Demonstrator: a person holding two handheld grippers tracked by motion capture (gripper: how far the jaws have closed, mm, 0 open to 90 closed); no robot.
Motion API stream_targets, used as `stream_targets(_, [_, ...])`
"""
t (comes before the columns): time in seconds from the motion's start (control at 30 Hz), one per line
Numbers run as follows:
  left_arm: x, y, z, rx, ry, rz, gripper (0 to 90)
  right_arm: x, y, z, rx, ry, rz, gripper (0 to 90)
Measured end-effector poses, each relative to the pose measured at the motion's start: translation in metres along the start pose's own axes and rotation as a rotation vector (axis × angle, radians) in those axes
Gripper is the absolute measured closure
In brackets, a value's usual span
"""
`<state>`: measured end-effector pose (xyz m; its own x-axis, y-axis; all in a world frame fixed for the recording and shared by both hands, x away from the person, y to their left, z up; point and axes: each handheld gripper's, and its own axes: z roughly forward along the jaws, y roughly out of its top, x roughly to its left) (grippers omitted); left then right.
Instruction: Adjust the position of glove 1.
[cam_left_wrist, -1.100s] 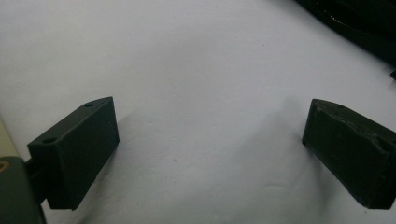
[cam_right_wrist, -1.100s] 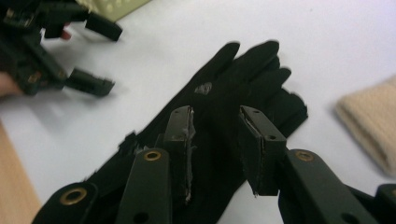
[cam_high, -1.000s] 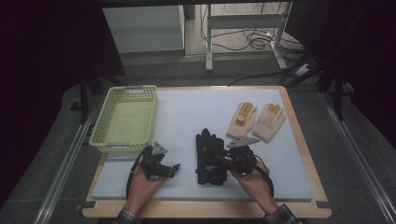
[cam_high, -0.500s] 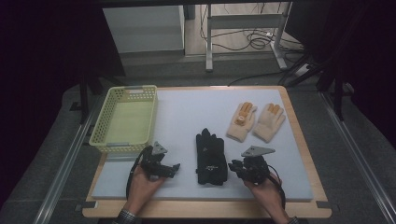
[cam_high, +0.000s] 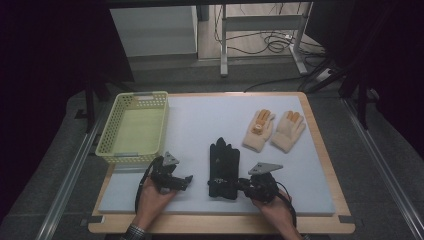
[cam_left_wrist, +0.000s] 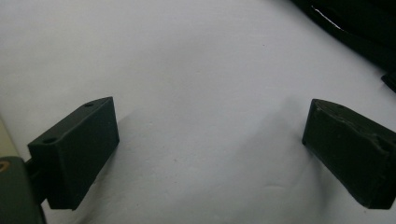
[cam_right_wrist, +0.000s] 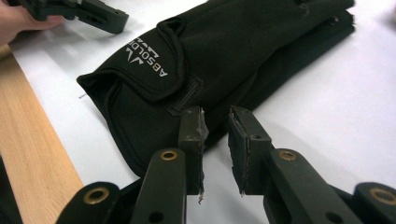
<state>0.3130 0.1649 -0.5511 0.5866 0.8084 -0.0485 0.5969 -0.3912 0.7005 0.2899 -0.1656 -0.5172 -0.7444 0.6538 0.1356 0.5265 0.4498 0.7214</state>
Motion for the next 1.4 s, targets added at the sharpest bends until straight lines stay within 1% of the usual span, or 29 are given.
stream_targets(0.13, [0.001, 0.0, 0.0, 0.0, -0.004, -0.002, 3.8, -0.004, -0.006, 0.002, 0.023, -0.004, 0.006, 74.0])
stream_targets(0.23, [0.001, 0.0, -0.001, 0.003, -0.004, 0.003, 4.1, -0.003, -0.009, 0.009, 0.02, 0.013, 0.003, 74.0])
stream_targets(0.27, [0.001, -0.001, -0.002, 0.005, -0.005, 0.002, 4.2, -0.002, -0.009, 0.011, 0.012, 0.02, 0.003, 74.0])
stream_targets(0.3, [0.002, -0.002, -0.003, 0.008, -0.004, 0.012, 4.1, -0.002, -0.008, 0.012, 0.01, 0.024, 0.001, 74.0])
stream_targets(0.33, [0.003, -0.004, -0.005, 0.008, -0.005, 0.006, 3.9, 0.0, -0.007, 0.013, 0.008, 0.028, -0.002, 73.9])
stream_targets(0.37, [0.004, -0.006, -0.007, 0.009, -0.005, 0.011, 3.9, 0.001, -0.006, 0.015, 0.007, 0.031, -0.008, 73.9])
stream_targets(0.5, [0.01, -0.014, -0.015, 0.021, -0.003, 0.005, 2.9, 0.006, -0.001, 0.024, 0.0, 0.039, -0.035, 72.5])
stream_targets(0.6, [0.014, -0.02, -0.021, 0.019, -0.012, 0.015, 2.8, 0.011, 0.005, 0.033, -0.005, 0.039, -0.061, 71.4])
stream_targets(0.63, [0.015, -0.021, -0.022, 0.019, -0.016, 0.027, 2.7, 0.012, 0.006, 0.035, -0.005, 0.039, -0.066, 71.4])
stream_targets(0.67, [0.015, -0.021, -0.022, 0.019, -0.016, 0.027, 2.7, 0.012, 0.006, 0.035, -0.005, 0.039, -0.066, 71.4])
stream_targets(0.7, [0.016, -0.023, -0.022, 0.015, -0.021, 0.03, 2.8, 0.014, 0.011, 0.041, -0.008, 0.041, -0.077, 71.4])
stream_targets(0.73, [0.016, -0.023, -0.022, 0.015, -0.021, 0.03, 2.8, 0.014, 0.011, 0.041, -0.008, 0.041, -0.077, 71.4])
stream_targets(0.77, [0.015, -0.022, -0.022, 0.018, -0.019, 0.032, 2.5, 0.016, 0.015, 0.047, -0.01, 0.042, -0.083, 71.3])
stream_targets(0.8, [0.015, -0.022, -0.022, 0.018, -0.019, 0.032, 2.4, 0.016, 0.015, 0.047, -0.01, 0.042, -0.083, 71.3])
stream_targets(0.83, [0.015, -0.022, -0.022, 0.018, -0.02, 0.03, 2.3, 0.018, 0.019, 0.053, -0.011, 0.041, -0.092, 71.3])
stream_targets(1.07, [0.015, -0.022, -0.022, 0.019, -0.021, 0.027, 2.3, 0.025, 0.032, 0.069, -0.012, 0.021, -0.122, 71.1])
stream_targets(1.2, [0.015, -0.022, -0.022, 0.018, -0.02, 0.027, 2.2, 0.028, 0.04, 0.079, -0.011, -0.001, -0.156, 70.3])
stream_targets(1.23, [0.016, -0.022, -0.021, 0.019, -0.021, 0.03, 2.1, 0.03, 0.042, 0.082, -0.011, -0.01, -0.173, 69.7])
stream_targets(1.27, [0.016, -0.022, -0.021, 0.019, -0.021, 0.03, 2.1, 0.03, 0.042, 0.082, -0.011, -0.01, -0.173, 69.7])
stream_targets(1.3, [0.016, -0.022, -0.021, 0.018, -0.023, 0.028, 2.0, 0.031, 0.044, 0.084, -0.011, -0.016, -0.185, 69.3])
stream_targets(1.4, [0.016, -0.022, -0.021, 0.017, -0.024, 0.027, 1.9, 0.031, 0.044, 0.084, -0.01, -0.01, -0.184, 67.0])
